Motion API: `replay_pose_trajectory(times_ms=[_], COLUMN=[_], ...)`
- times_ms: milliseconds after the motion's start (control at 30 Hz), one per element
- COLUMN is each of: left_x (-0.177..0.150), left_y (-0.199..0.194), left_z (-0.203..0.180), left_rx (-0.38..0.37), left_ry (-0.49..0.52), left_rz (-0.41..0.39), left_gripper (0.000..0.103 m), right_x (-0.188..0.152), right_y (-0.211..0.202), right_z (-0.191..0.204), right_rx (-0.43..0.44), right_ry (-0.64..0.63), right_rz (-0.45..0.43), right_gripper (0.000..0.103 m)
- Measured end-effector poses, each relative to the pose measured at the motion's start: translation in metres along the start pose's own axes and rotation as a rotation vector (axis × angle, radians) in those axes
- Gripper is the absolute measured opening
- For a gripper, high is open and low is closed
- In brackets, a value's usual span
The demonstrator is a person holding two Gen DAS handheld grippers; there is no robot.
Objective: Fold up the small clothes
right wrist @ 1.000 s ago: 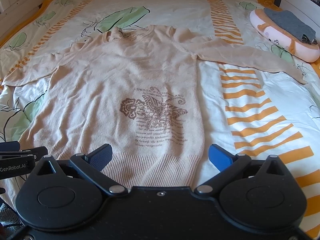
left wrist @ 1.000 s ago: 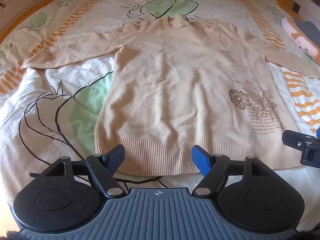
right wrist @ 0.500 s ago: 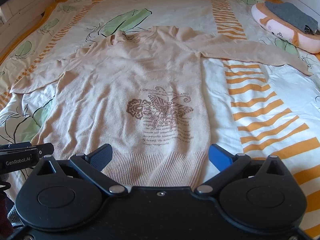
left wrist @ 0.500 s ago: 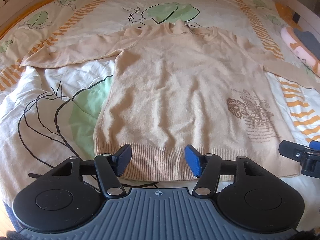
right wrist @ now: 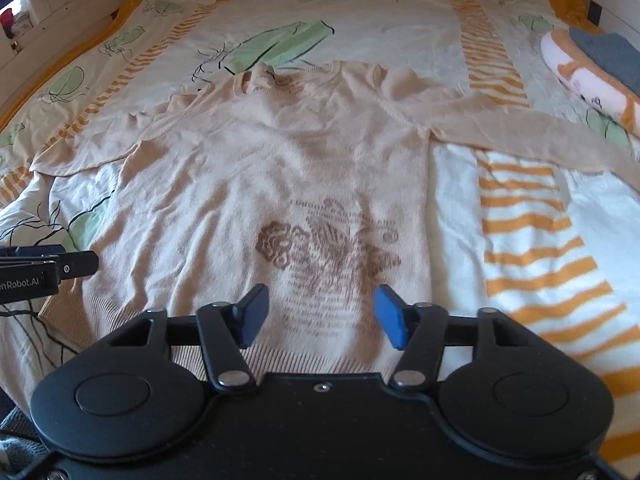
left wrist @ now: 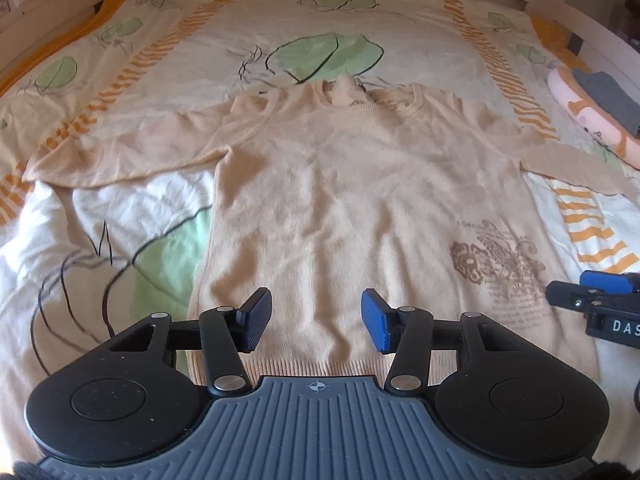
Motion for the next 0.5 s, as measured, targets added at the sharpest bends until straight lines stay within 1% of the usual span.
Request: replay_pose_trajectory(times_ms=[33,133,233,367,433,500], left_x=[0.010,0.042,0.076,0.116,0.132,0.145], left_y=[0.004,0.020,0.045,0.087,0.112,0.135], left_z=[0.001,0.005,0.009,0.011,0.012,0.017], left_rx=[0.011,0.037,0.063,0.058,0.071,0.064], left_ry=[0.011,0.030,0.040,0.029,0.024,0.017], left_rz=[-0.022,-0.090,-0.139,-0.162,-0.155,-0.146], left_gripper=[0.049,0.049,0.049,0.049,0.049,0.049], right_x=[0.009,0.037,0.068,0.108,0.128,0.146], right_y=[0.004,0.015,0.030,0.058,0.074,0.091], right_z=[-0.003,-0.012,-0.021,-0.032,-0.039,-0.044], right_rx=[-0.004,-0.002,0.010,0.005,0.001,-0.008], right_ry=[-0.022,-0.072,-0.121,-0.176,-0.191,-0.209], right_rz=[-0.018,-0.077,-0.140,-0.189,-0.208,-0.227], right_gripper=[0.051,0.051,0.051,0.051,0.051,0.051])
Point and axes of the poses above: each gripper's, at about its wrist camera, not at the fingertips, and y roughly the way its jaws point, z to its left, x to its top, the point moved 4 cm from there along y, roughly the way its jaws point, and after that the axes turned 3 degrees about -y, right-handed, at the moved point
